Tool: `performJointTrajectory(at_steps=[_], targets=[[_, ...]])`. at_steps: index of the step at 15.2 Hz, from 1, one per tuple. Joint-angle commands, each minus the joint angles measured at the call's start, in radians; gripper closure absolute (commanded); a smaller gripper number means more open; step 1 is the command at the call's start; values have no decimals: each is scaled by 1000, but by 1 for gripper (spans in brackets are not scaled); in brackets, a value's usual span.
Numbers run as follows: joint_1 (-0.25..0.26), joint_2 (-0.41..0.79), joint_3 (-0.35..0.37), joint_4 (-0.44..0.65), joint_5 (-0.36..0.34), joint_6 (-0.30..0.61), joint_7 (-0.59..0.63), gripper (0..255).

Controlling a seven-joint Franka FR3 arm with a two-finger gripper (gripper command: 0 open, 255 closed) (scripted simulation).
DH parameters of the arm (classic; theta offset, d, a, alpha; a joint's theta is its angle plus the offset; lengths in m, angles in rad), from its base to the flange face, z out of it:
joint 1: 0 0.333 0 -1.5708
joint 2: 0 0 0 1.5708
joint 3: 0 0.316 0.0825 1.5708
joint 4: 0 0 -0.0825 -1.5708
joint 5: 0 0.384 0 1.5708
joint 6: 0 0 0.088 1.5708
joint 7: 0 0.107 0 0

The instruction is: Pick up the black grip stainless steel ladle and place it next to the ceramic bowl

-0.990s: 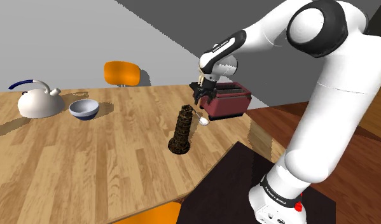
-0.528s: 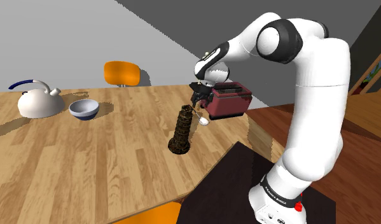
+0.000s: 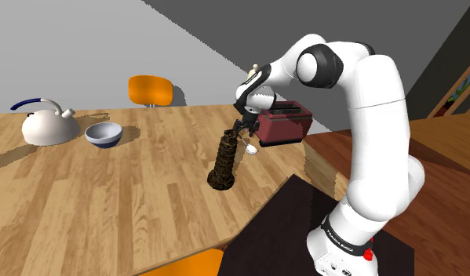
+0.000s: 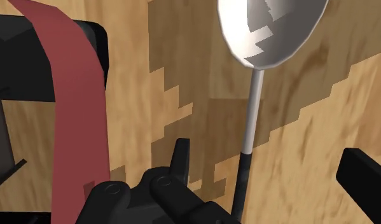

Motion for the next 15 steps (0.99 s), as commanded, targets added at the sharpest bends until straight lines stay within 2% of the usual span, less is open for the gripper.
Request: performJointTrajectory(at_steps=[1, 11, 12, 15], targets=[[-5, 23, 3, 1, 7, 17, -4, 0], [-11, 49, 14, 6, 13, 38, -8, 0], [-12, 44, 12, 6, 12, 33, -8, 255], [-15, 47, 12, 12, 11, 29, -11, 255]])
